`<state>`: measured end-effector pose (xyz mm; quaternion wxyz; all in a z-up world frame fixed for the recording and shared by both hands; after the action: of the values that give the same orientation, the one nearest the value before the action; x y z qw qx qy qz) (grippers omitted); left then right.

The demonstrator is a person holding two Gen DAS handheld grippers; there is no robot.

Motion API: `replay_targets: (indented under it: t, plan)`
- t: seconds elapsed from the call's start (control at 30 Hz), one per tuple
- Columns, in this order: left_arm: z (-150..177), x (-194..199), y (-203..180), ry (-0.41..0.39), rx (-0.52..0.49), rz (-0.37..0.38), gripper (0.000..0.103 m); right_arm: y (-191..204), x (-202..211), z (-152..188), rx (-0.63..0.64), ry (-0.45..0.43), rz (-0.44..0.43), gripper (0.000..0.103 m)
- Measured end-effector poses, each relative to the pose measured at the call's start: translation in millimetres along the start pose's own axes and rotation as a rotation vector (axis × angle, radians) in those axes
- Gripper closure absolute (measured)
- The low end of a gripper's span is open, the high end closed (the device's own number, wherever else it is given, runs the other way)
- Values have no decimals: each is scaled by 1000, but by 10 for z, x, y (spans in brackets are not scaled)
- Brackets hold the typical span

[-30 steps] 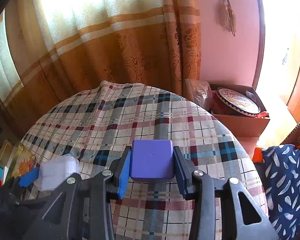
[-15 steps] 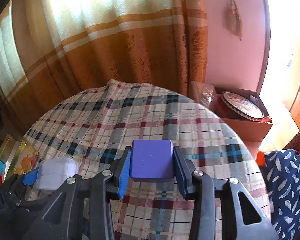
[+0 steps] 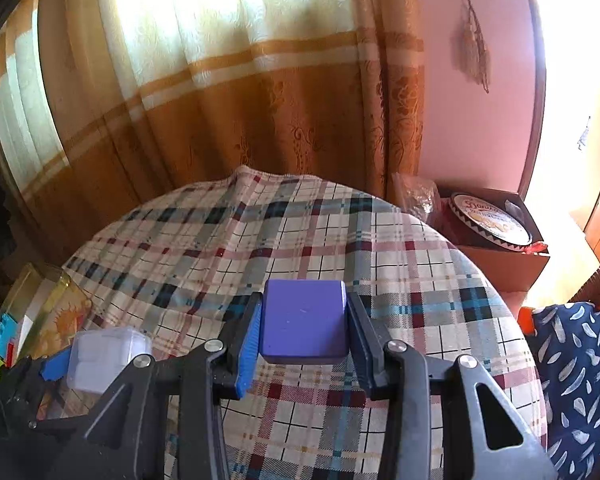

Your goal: Organize rigid objects

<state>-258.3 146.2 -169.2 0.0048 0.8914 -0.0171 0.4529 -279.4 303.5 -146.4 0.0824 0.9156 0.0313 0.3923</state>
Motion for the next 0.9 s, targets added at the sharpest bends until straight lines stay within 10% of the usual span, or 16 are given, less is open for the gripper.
replay_targets:
  t: [0.9]
  plan:
    - [139, 513, 348, -177, 38, -39, 14, 261, 283, 120, 40, -31, -36, 61]
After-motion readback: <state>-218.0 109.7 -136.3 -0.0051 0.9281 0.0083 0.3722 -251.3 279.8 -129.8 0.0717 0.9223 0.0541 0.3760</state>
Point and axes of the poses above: each gripper's, at about its wrist camera, not at the fingertips, and x roughly against the way its jaws point, y to its left, z to its underside, the point moved 10 cm from there along -x, roughly the way its jaws point, and after that the axes turned 6 degrees about y, right-handed, at the moved point
